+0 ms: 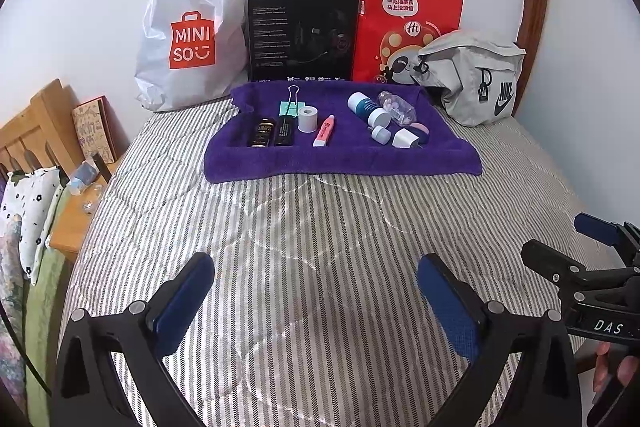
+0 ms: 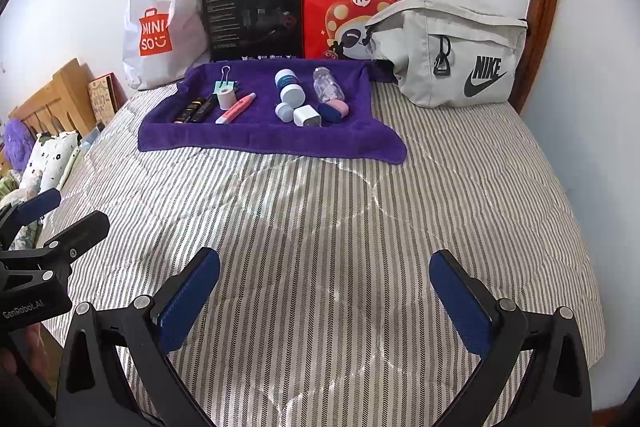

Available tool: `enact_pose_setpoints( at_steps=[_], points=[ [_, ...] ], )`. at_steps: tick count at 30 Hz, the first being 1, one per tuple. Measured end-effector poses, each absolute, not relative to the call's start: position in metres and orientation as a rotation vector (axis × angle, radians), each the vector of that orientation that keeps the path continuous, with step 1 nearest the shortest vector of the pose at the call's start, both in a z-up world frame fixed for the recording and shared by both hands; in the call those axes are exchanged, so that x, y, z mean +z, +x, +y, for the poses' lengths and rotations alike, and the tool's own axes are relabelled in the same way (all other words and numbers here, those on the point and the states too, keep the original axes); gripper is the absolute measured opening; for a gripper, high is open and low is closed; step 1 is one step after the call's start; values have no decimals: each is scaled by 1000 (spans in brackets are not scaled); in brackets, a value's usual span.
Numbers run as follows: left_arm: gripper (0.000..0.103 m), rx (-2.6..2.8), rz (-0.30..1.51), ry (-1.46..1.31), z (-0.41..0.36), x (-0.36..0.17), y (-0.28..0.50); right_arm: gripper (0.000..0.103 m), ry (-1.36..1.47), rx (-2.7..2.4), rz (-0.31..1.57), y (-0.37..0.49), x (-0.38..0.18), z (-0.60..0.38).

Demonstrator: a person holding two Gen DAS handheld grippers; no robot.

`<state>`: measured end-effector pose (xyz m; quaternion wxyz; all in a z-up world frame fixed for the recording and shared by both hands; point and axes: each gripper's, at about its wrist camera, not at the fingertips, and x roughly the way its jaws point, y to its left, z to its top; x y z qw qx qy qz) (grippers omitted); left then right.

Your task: Organize rigid objects

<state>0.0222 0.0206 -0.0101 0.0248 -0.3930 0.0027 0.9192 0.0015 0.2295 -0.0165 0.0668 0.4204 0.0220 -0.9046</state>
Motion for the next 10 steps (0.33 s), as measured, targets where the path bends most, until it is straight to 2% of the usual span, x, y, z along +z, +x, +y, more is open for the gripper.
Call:
enact_pose_setpoints(
  at_steps=[10],
  points=[
    [103,2875,44,-1178,21,-7,25,103,1287,-2693,51,0,-23,228]
  ],
)
